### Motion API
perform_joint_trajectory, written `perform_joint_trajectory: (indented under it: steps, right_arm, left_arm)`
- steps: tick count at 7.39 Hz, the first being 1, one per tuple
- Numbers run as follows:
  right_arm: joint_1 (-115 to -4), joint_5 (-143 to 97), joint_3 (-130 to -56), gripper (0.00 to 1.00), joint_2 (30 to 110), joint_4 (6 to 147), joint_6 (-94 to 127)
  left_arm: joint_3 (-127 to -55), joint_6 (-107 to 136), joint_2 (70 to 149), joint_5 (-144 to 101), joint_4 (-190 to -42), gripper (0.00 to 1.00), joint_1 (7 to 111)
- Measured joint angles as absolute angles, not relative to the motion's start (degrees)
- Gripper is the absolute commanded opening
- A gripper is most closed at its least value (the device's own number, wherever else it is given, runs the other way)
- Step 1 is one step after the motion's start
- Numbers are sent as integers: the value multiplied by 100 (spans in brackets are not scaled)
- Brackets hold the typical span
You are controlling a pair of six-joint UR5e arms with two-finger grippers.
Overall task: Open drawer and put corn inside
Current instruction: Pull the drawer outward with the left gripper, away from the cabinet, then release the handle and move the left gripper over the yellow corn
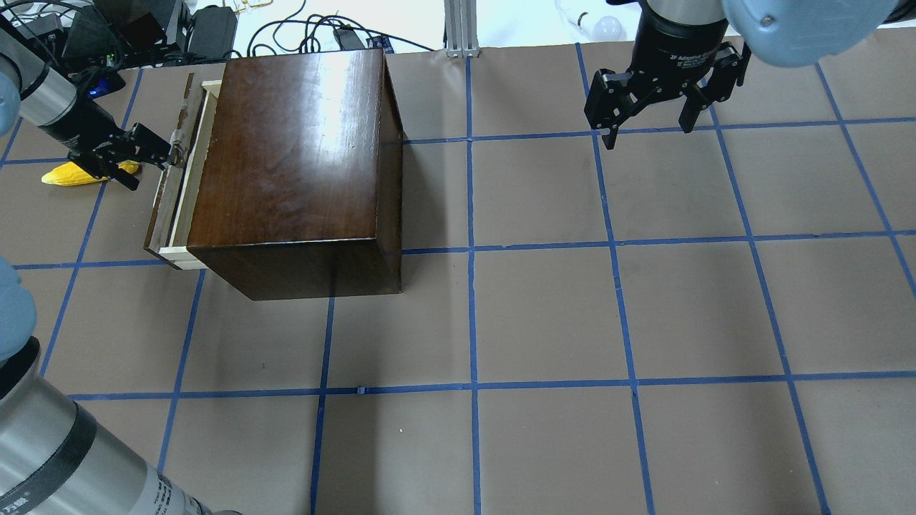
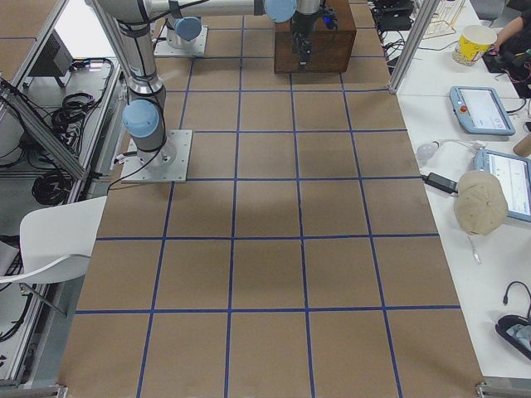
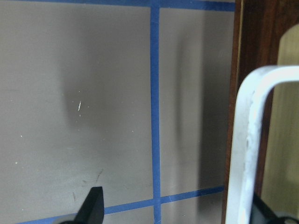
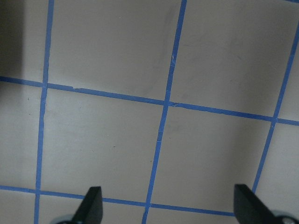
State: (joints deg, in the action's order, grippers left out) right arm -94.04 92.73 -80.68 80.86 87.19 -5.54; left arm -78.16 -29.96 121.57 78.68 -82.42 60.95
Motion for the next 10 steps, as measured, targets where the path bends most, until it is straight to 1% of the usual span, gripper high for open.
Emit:
perform_joint_trajectory:
  steps: [10]
  right_arm:
    - [-9404,9272,-8068,100,8086,8721,-554]
  left_arm:
    - [-7801,-3032,12175,8073,-8076,100,5704]
